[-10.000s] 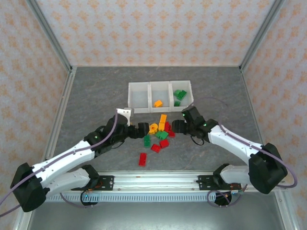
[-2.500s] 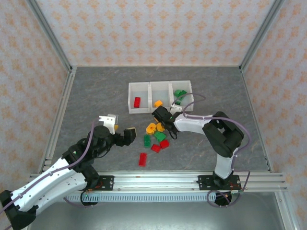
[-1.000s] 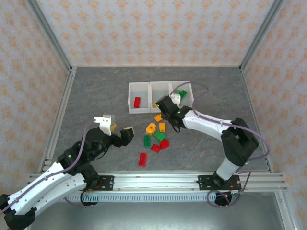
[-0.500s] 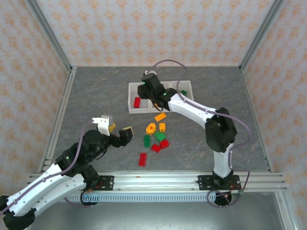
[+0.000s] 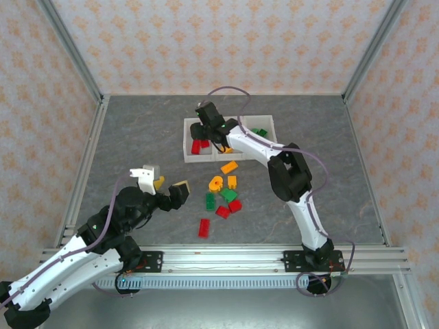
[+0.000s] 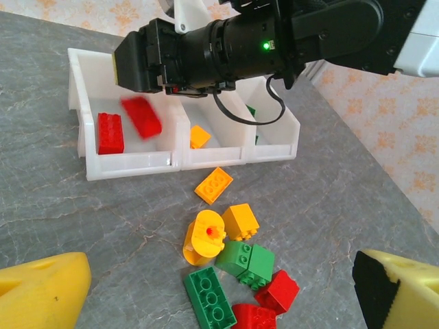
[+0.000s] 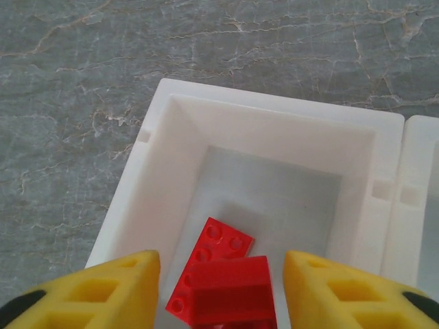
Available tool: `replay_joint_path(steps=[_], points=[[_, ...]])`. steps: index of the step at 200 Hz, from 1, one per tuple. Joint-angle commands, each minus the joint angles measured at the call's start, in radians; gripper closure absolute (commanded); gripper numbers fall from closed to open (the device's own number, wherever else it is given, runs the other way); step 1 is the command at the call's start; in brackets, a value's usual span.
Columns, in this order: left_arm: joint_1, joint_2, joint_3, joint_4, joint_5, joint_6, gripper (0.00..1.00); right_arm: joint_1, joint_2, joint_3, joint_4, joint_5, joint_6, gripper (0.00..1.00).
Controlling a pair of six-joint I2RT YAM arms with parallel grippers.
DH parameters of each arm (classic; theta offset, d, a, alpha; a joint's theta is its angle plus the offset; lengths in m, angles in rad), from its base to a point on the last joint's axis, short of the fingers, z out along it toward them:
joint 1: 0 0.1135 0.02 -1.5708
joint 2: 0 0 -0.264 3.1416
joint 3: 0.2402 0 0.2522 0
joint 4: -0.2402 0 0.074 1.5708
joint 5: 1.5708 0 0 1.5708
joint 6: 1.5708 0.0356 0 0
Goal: Sort the legos into containers by color
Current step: Place the lego in the container, then pick up the lego from the center of the table.
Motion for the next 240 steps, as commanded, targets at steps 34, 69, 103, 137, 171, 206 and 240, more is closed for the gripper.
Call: replay_joint_path(steps=[34, 69, 103, 137, 171, 206, 240], points=[[-0.017, 0.031, 0.006, -0.007, -0.026, -0.022, 0.01, -0.002, -0.020, 0.085, -0.131, 0.007, 0.001, 0.19], [-0.021, 0.068, 0.008, -0.015, -0.038, -0.033, 0.01, -0.002, -0.116, 0.055, -0.186, 0.042, 0.025, 0.12], [-0.022, 0.154, 0.021, -0.026, -0.037, -0.033, 0.01, -0.003, -0.267, -0.063, -0.202, 0.103, 0.047, 0.05], [-0.021, 0.272, 0.025, -0.002, -0.014, 0.007, 0.01, -0.025, -0.464, -0.273, -0.162, 0.131, 0.074, 0.00], [-0.021, 0.458, 0.098, -0.011, -0.003, 0.045, 0.01, -0.060, -0.681, -0.528, -0.103, 0.151, 0.106, 0.00], [-0.021, 0.651, 0.173, 0.049, 0.071, 0.069, 0.01, -0.077, -0.889, -0.754, -0.053, 0.160, 0.123, 0.00], [-0.020, 0.864, 0.314, -0.016, 0.109, 0.125, 0.01, -0.078, -1.086, -0.945, -0.020, 0.279, 0.159, 0.00]])
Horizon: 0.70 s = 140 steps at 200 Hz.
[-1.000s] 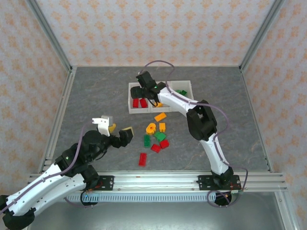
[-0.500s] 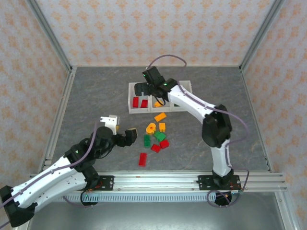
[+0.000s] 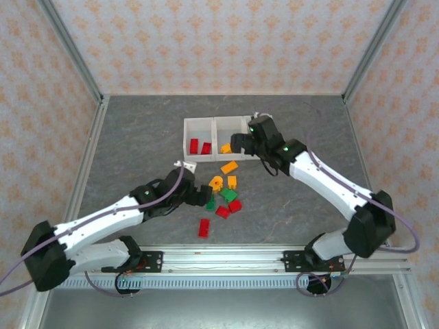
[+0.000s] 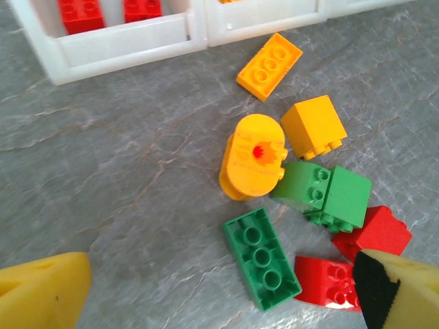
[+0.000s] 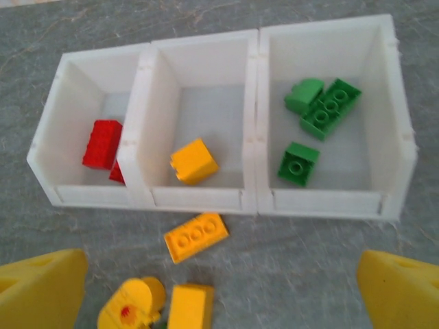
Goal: Sort the legos into containers by color
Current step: Pick up the lego from the center of the table.
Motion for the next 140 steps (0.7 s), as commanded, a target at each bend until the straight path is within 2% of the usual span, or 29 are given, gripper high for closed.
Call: replay_joint_path(steps=[1, 17, 47, 140], points=[[-0.010, 0.110, 0.098, -0.024, 0.048, 0.063, 0.01, -0.001, -0.134, -0.093, 0.050, 0.136, 0.047, 0.00], [-0.009, 0.178, 0.142, -0.027, 0.058, 0.084, 0.01, -0.003, -0.240, -0.183, 0.084, 0.212, 0.067, 0.00], [-0.007, 0.282, 0.215, -0.045, 0.051, 0.109, 0.03, -0.007, -0.376, -0.283, 0.112, 0.244, 0.093, 0.01], [0.062, 0.450, 0.302, -0.061, 0.103, 0.112, 0.19, -0.009, -0.415, -0.327, 0.089, 0.255, 0.096, 0.01]])
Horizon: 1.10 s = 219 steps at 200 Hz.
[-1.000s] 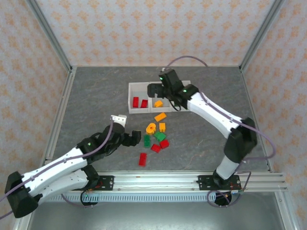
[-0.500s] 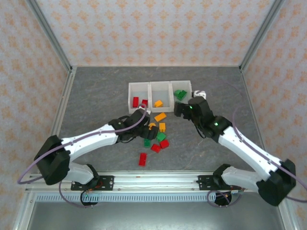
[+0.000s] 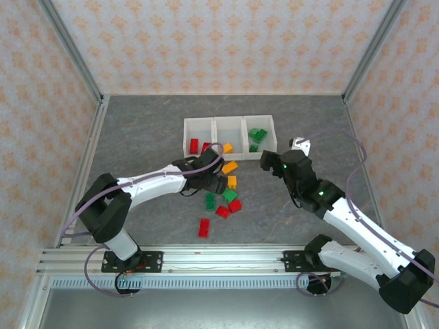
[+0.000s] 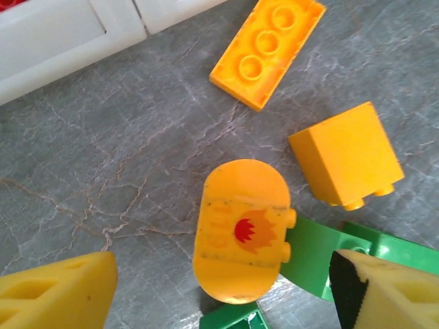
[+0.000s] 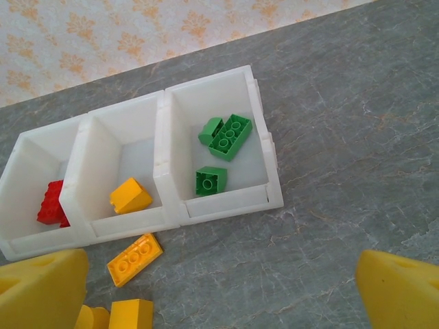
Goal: Sort the legos into containers by color
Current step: Pick up the lego from the center of the table.
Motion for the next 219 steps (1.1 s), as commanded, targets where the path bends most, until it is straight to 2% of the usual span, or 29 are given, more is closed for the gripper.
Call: replay_joint_path(steps=[1, 48, 166, 219], points=[[0.002, 0.024, 0.041, -0.016, 0.033, 0.013, 0.19, -0.007, -0.015, -0.019, 0.019, 0.027, 0.014, 0.01], [0.002, 0.079, 0.081, -0.008, 0.067, 0.019, 0.23, -0.007, -0.010, -0.030, 0.017, 0.003, 0.026, 0.02], [0.024, 0.176, 0.107, 0.007, 0.048, -0.005, 0.25, -0.007, -0.012, -0.059, 0.005, 0.006, 0.025, 0.02], [0.038, 0.201, 0.104, 0.017, 0.048, -0.016, 0.30, -0.007, -0.011, -0.059, -0.001, 0.011, 0.019, 0.02]])
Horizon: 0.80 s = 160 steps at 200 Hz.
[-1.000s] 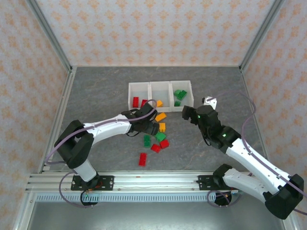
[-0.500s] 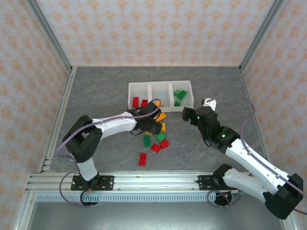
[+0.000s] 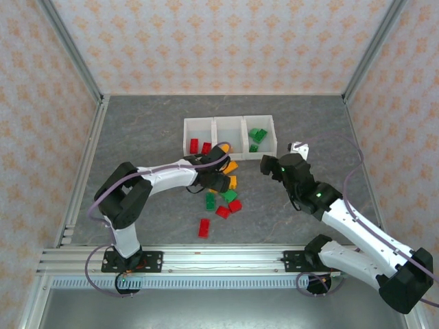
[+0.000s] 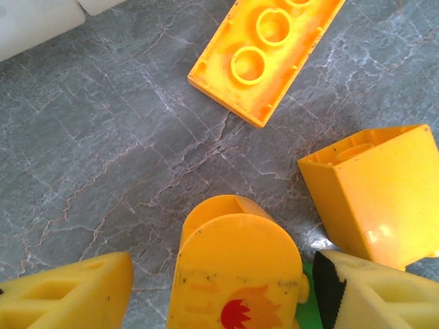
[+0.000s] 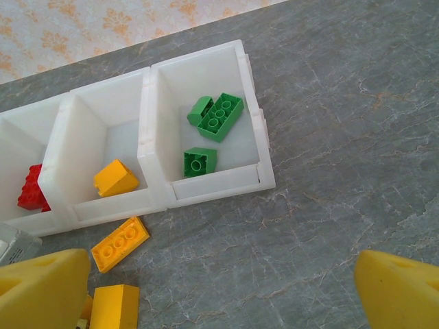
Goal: Sort the legos into containers by color
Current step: Pick up the lego from the center of the table.
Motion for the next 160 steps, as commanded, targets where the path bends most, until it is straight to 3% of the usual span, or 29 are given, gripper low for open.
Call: replay_joint_path(steps=[1, 79, 116, 160], points=[[0.017, 0.030, 0.020, 0.006, -0.003, -0.015, 0.30, -0.007, -0.011, -0.010, -0.007, 0.019, 0.004, 0.02], [0.040, 0.012, -0.045, 0.072, -0.014, -0.056, 0.44, -0.007, -0.016, -0.013, -0.032, 0.069, -0.016, 0.02], [0.042, -0.045, -0.061, 0.097, -0.043, -0.089, 0.56, -0.007, -0.014, -0.011, -0.034, 0.068, -0.019, 0.02], [0.040, -0.180, -0.058, 0.138, -0.106, -0.151, 0.59, -0.007, -0.004, -0.003, -0.037, 0.075, -0.031, 0.02]])
